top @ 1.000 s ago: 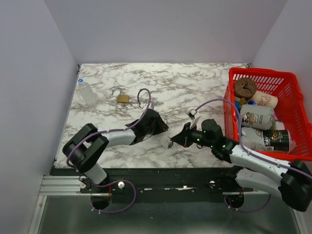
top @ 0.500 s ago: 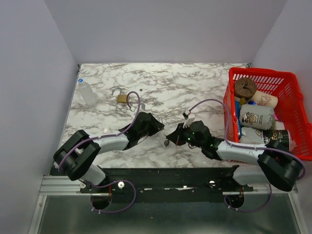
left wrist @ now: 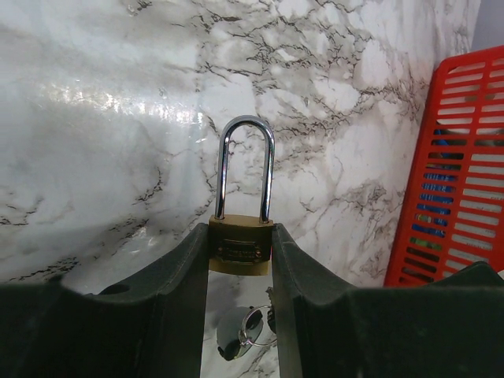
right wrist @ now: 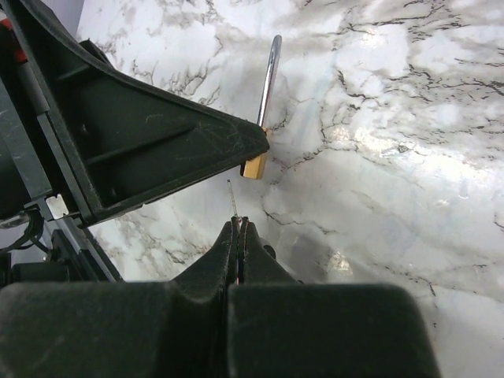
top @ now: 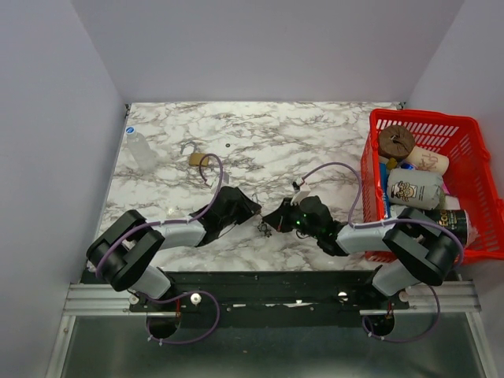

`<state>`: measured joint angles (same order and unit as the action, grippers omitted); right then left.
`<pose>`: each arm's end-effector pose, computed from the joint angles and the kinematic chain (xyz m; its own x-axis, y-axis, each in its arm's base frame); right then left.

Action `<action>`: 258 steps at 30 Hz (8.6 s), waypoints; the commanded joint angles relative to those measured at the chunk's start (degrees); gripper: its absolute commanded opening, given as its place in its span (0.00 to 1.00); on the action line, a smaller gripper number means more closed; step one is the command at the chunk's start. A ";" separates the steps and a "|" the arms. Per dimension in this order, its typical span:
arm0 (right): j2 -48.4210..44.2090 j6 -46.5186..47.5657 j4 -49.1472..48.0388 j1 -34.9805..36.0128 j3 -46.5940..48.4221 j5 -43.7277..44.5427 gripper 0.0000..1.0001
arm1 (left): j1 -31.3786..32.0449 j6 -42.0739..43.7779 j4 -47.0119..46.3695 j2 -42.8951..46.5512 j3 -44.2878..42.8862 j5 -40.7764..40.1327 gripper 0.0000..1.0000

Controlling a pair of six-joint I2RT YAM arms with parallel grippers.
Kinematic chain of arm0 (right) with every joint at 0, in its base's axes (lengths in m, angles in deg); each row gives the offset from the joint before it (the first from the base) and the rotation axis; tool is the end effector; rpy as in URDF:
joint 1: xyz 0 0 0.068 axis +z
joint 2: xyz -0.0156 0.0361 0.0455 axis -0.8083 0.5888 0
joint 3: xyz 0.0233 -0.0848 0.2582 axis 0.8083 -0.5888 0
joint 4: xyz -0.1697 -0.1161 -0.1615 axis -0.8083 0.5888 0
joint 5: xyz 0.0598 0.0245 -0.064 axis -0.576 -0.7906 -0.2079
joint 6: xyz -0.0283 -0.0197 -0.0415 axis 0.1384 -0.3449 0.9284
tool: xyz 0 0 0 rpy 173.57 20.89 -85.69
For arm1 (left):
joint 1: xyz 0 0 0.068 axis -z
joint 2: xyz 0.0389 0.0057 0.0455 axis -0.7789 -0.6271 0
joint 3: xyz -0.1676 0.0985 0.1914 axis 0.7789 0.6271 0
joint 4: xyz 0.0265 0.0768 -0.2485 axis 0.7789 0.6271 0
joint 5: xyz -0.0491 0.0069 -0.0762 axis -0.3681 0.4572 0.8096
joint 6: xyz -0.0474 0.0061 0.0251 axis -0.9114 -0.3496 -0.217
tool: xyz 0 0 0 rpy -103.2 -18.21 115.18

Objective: Unlock with the key

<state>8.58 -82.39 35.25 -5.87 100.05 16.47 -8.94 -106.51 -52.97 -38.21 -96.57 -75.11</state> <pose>0.1813 0.2036 0.1467 -0.7008 0.2355 -0.6734 -0.3923 0.6612 0.6395 0.2075 -0.1826 0.1500 -0.6971 -0.6204 -0.3593 -0.1628 0.6251 -0.7634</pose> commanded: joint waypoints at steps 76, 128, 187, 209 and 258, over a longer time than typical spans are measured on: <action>6.84 1.01 -4.64 0.29 2.88 5.84 0.01 | -0.47 -2.13 -5.43 -1.01 1.13 -1.37 0.00; 6.14 2.86 -10.09 0.29 1.39 12.88 0.01 | -0.29 -6.44 -7.19 -3.29 2.53 -1.80 0.00; 13.70 5.58 -12.37 0.73 11.59 18.06 0.01 | 6.12 -11.36 -8.24 -3.82 2.53 -5.49 0.00; 5.88 4.10 -10.09 0.55 6.05 9.11 0.01 | 5.95 -0.47 -2.52 4.34 0.77 -9.89 0.00; -8.53 1.53 -11.59 -6.22 -2.82 -10.50 0.70 | -1.25 18.07 -3.40 20.00 4.03 1.09 0.00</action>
<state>4.25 -84.42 23.93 -12.04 100.38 5.69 -7.06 -91.73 -60.42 -19.02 -91.35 -78.15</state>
